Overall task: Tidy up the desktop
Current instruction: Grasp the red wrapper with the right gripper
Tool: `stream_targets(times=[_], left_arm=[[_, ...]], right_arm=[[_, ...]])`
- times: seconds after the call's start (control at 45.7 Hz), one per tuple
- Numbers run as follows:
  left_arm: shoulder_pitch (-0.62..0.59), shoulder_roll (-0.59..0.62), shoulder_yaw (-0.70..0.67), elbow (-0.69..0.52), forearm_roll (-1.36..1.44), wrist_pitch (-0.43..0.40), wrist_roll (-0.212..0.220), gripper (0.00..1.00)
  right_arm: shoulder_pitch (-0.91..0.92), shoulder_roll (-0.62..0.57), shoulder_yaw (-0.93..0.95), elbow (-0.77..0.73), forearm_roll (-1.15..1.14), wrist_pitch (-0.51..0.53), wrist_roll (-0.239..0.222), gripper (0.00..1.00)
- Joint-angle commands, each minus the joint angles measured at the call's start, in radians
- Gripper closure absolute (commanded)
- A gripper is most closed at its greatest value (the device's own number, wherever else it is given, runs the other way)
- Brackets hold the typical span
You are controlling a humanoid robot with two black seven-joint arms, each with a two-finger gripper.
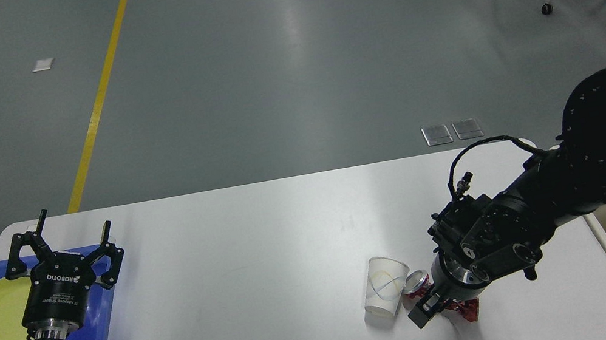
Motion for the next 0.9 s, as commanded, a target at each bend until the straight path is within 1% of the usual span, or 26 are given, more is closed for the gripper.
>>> stream_targets(times=[0.0, 0.109, 0.328, 0.481, 0.547, 0.656, 0.721, 0.875], left_arm=[[0.0, 0.0, 0.0, 0.0, 0.0, 0.0, 0.0, 0.04], [0.0, 0.0, 0.0, 0.0, 0.0, 0.0, 0.0, 0.04], [0.0, 0.0, 0.0, 0.0, 0.0, 0.0, 0.0, 0.04], [0.0, 0.0, 0.0, 0.0, 0.0, 0.0, 0.0, 0.04], [0.0, 0.0, 0.0, 0.0, 0.0, 0.0, 0.0, 0.04], [0.0, 0.0, 0.0, 0.0, 0.0, 0.0, 0.0, 0.04], [0.0, 0.0, 0.0, 0.0, 0.0, 0.0, 0.0, 0.04], [0.0, 0.0, 0.0, 0.0, 0.0, 0.0, 0.0, 0.04]], right_arm=[[-0.012, 0.003, -0.025, -0.042, -0.031, 0.001, -0.002, 0.08], [-0.027, 0.008, -0.025, -0.053, -0.028, 0.002, -0.009, 0.06], [-0.086, 0.014, -0.022, -0.082, -0.024, 0.004, -0.022, 0.06], [-0.123, 0.026, -0.019, -0.117, -0.019, 0.004, -0.022, 0.1], [-0.133, 0.036, -0.017, -0.131, -0.019, 0.004, -0.022, 0.17], [-0.141, 0.037, -0.014, -0.137, -0.019, 0.004, -0.022, 0.22], [-0.142, 0.037, -0.013, -0.139, -0.019, 0.001, -0.022, 0.27], [-0.153, 0.037, -0.013, -0.147, -0.019, -0.001, -0.022, 0.29]])
